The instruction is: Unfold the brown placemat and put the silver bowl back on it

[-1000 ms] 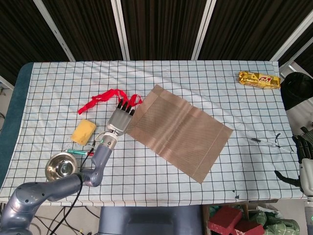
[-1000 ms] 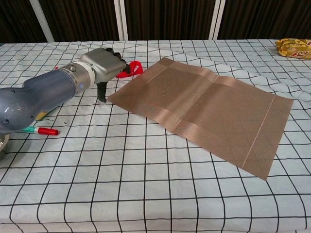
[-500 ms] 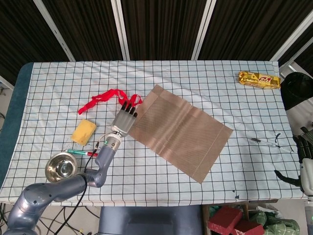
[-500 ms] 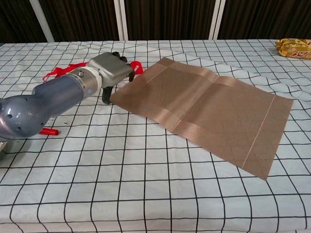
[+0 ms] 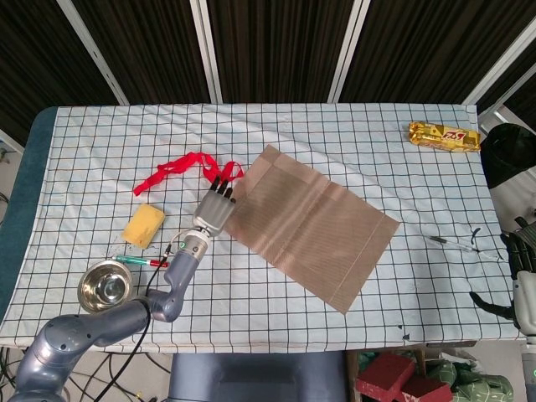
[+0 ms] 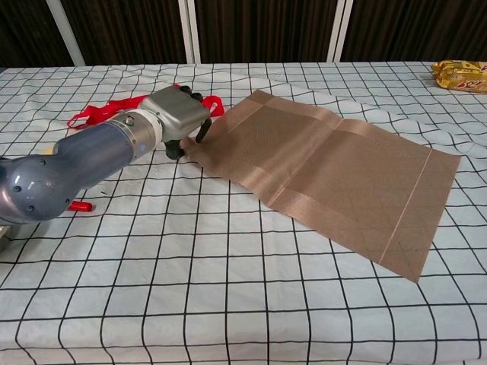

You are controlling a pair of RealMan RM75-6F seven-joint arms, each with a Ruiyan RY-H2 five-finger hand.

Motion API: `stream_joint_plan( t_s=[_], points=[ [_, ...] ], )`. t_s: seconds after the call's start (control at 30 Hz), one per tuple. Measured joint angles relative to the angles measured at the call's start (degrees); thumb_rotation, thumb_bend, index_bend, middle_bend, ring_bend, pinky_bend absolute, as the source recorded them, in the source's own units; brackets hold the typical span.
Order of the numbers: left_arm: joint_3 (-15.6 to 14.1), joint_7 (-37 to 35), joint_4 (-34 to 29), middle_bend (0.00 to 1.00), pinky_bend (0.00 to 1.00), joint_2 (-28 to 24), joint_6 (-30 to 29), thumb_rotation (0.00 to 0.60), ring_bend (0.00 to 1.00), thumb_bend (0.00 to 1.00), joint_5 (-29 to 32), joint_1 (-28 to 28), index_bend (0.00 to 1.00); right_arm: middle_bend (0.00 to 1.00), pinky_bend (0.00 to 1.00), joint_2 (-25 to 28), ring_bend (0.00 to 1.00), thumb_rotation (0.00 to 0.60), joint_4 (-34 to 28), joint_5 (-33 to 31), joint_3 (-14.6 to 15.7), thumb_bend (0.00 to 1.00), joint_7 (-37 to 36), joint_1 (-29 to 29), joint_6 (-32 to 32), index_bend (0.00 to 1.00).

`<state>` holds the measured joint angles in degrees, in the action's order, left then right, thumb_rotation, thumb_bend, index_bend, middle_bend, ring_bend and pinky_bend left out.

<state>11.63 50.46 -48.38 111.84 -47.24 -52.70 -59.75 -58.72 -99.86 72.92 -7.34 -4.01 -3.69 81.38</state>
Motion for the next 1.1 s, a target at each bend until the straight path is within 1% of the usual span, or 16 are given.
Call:
stream_joint_plan(
  t_s=[0.3, 0.37, 0.43, 0.63, 0.87, 1.1],
  points=[
    [0.25, -1.51, -2.05, 0.21, 0.06, -1.13, -1.25, 0.600, 0.04, 0.37, -1.42, 0.36, 0.43, 0.00, 0.16, 0.06, 0.00, 0.600, -0.22, -0.06, -0.13, 0.10, -0.17, 0.07, -0.30, 0.05],
    [0.47, -2.02, -2.39, 0.22, 0.07, -1.16, -1.43, 0.600, 0.04, 0.37, -1.62, 0.34, 0.48, 0.00, 0.16, 0.06, 0.00, 0.600, -0.26, -0.10, -0.18, 0.10, -0.14, 0.07, -0.35, 0.05],
    [0.51, -2.63, -2.67, 0.22, 0.07, -1.19, -1.64, 0.600, 0.04, 0.37, -2.28, 0.29, 0.54, 0.00, 0.16, 0.07, 0.00, 0.600, -0.30, -0.17, -0.23, 0.10, -0.19, 0.07, -0.46, 0.05],
    [0.18, -4.18, -3.10, 0.23, 0.09, -1.34, -2.21, 0.600, 0.04, 0.38, -4.21, 0.37, 0.65, 0.00, 0.16, 0.15, 0.00, 0.600, -0.47, -0.15, -0.22, 0.10, -0.28, 0.07, -0.83, 0.06],
    [-0.01, -4.63, -3.70, 0.23, 0.09, -1.82, -2.67, 0.600, 0.04, 0.42, -4.92, 0.80, 0.67, 0.00, 0.16, 0.26, 0.00, 0.600, -0.62, -0.08, -0.23, 0.10, -0.49, 0.11, -1.02, 0.06],
    [-0.44, -4.52, -7.12, 0.23, 0.09, -3.93, -4.21, 0.600, 0.04, 0.42, -5.64, 2.04, 0.67, 0.00, 0.16, 0.34, 0.00, 0.600, -0.67, -0.02, -0.23, 0.10, -0.50, 0.15, -1.17, 0.07]
  ],
)
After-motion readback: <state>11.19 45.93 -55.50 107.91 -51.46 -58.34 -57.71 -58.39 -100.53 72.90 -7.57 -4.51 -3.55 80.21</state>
